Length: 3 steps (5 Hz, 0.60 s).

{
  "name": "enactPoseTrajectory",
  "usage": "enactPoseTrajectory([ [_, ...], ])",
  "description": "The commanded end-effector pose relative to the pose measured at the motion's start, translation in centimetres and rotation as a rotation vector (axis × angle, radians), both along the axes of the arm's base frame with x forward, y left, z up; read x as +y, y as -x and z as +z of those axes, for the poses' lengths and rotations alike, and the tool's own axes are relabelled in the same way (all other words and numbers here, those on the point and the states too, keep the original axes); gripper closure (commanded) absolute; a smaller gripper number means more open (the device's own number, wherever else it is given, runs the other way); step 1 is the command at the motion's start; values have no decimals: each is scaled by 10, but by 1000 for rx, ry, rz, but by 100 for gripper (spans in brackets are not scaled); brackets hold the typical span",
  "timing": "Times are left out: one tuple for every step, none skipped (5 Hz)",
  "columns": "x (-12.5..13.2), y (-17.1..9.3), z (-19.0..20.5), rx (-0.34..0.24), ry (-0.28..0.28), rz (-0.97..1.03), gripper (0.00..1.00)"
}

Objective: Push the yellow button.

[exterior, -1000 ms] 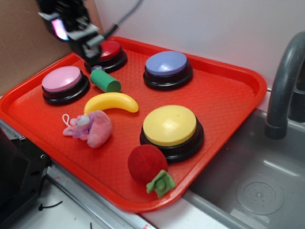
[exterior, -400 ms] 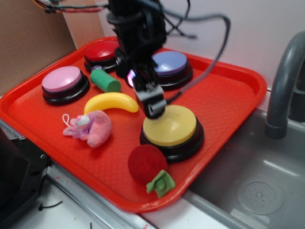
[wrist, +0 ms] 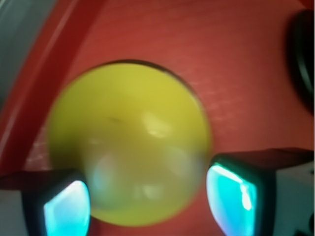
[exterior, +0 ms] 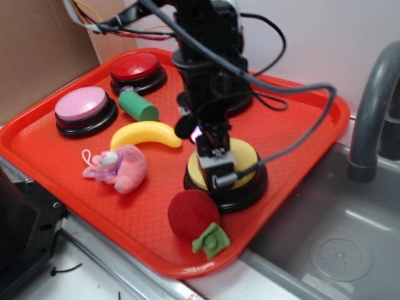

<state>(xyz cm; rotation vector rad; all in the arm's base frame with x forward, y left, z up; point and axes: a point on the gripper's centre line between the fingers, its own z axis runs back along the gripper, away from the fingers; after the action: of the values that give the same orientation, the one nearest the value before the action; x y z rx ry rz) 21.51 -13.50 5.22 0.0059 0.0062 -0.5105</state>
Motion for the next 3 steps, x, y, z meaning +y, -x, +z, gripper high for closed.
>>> enactPoseTrajectory([
  [-4, -6, 10, -4, -20, -24, 0],
  [4, -13, 33, -22, -7, -43, 0],
  [10, -15, 51, -26, -13, -50, 0],
])
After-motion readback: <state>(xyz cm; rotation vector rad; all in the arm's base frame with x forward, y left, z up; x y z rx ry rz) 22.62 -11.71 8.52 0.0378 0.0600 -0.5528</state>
